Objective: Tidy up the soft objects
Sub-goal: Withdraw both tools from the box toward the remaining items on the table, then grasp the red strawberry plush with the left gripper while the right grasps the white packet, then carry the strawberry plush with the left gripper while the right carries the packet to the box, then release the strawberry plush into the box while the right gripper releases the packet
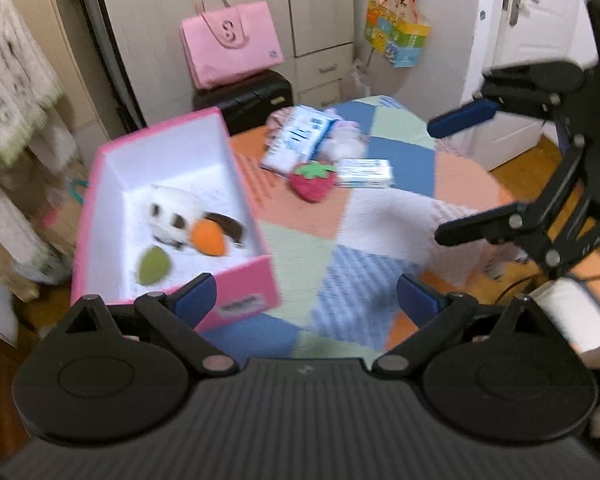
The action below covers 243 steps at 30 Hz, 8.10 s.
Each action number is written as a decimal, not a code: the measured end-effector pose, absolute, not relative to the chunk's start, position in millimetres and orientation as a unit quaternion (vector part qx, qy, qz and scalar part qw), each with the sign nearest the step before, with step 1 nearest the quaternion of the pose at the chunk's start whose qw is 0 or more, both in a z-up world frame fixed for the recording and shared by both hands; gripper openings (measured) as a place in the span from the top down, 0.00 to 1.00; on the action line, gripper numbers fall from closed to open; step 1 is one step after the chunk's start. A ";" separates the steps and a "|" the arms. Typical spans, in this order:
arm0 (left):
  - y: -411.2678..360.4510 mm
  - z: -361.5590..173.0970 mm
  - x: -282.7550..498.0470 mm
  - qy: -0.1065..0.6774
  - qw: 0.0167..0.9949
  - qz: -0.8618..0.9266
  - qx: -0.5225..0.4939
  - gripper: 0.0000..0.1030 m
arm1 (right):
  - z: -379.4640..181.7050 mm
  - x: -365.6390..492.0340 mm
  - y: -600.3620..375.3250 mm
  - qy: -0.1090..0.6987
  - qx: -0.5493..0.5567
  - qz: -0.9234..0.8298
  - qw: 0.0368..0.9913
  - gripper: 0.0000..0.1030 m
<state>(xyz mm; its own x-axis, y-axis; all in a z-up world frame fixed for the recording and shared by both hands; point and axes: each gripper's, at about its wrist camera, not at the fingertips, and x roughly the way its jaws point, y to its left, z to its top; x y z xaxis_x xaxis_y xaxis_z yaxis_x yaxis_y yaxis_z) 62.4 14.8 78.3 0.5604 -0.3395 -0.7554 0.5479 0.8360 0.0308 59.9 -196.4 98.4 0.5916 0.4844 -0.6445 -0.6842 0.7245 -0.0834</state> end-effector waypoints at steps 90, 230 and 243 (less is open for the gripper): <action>-111.1 -98.2 223.1 0.330 0.931 -0.155 0.006 0.52 | -81.4 177.9 -274.2 0.339 -0.011 0.156 0.928 0.56; 104.2 70.0 248.9 0.381 0.912 -0.145 0.048 0.24 | 58.8 242.9 -75.9 0.366 -0.171 0.302 0.864 0.48; 84.8 88.9 158.5 0.375 0.903 -0.189 0.086 0.18 | 90.6 158.3 -86.9 0.314 -0.213 0.312 0.871 0.44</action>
<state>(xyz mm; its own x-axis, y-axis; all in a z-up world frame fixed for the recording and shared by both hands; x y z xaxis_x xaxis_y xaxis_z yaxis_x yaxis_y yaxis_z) 158.5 84.8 88.9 0.6473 -0.2772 -0.7100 0.4069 0.9134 0.0144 158.3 -86.9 90.6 0.6085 0.4091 -0.6800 -0.6767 0.7150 -0.1754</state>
